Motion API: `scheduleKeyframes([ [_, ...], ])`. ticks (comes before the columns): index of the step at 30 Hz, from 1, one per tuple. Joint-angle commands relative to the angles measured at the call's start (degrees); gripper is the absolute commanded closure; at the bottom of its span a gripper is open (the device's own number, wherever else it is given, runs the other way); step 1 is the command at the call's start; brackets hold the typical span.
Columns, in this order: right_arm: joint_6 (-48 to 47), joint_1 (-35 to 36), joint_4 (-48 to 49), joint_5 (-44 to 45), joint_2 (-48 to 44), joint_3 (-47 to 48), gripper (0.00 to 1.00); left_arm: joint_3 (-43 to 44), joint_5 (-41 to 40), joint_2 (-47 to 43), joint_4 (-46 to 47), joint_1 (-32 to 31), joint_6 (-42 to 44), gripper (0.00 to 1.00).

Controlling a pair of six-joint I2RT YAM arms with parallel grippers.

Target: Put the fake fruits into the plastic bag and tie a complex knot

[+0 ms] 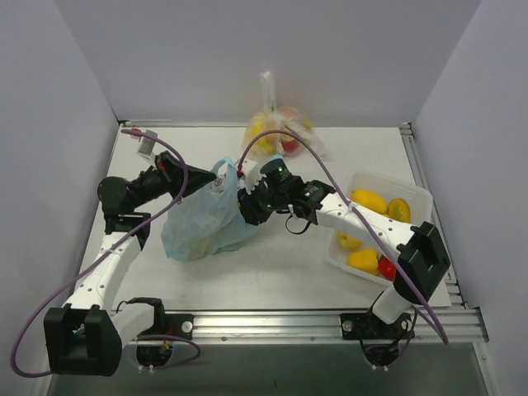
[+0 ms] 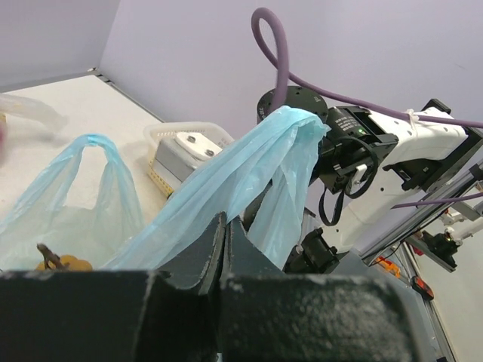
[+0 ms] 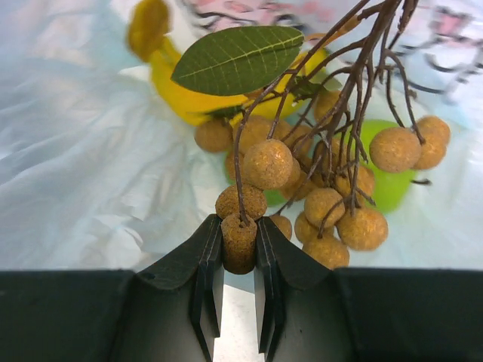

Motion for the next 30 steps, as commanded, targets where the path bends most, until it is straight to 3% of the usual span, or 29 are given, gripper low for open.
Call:
scheduleKeyframes([
  [1,-3.91,1.89,-0.21,-9.52,-0.04,1.42,1.00,1.75,-0.18,0.16,3.25,-0.29,-0.08,1.00],
  [4,-6.98,2.24,-6.08,-12.51,5.30,6.33,1.00,1.75,-0.09,0.51,3.42,-0.29,-0.08,1.00],
  [6,-8.74,1.98,-10.48,-12.09,7.34,8.37,0.78,2.01,-0.09,0.51,3.60,-0.29,-0.08,1.00],
  [7,-8.92,1.72,-11.73,-11.48,8.40,9.25,0.62,2.10,0.00,0.51,3.60,-0.21,-0.16,1.00],
  [8,-8.75,0.59,-12.43,-11.30,8.41,9.95,0.31,2.19,0.17,0.34,3.60,-0.21,-0.16,1.00],
  [9,-8.14,-0.12,-12.70,-11.03,7.97,9.70,0.20,2.28,0.35,0.16,3.69,-0.21,-0.25,1.00],
  [11,-7.78,-2.75,-13.23,-10.33,4.99,8.82,0.09,2.19,0.79,-0.37,3.69,-0.21,-0.34,1.00],
  [21,-12.35,-14.71,-27.80,-9.62,-13.20,11.80,0.07,1.22,0.88,-0.63,3.77,-0.21,0.28,1.00],
  [25,-13.85,-24.28,-35.01,-9.02,-18.92,10.76,0.10,1.57,1.05,-0.54,3.78,-0.47,0.63,1.00],
  [30,-20.06,-36.15,-45.21,-6.56,-21.65,2.33,0.14,1.31,1.32,-0.89,3.60,-0.65,0.98,1.00],
])
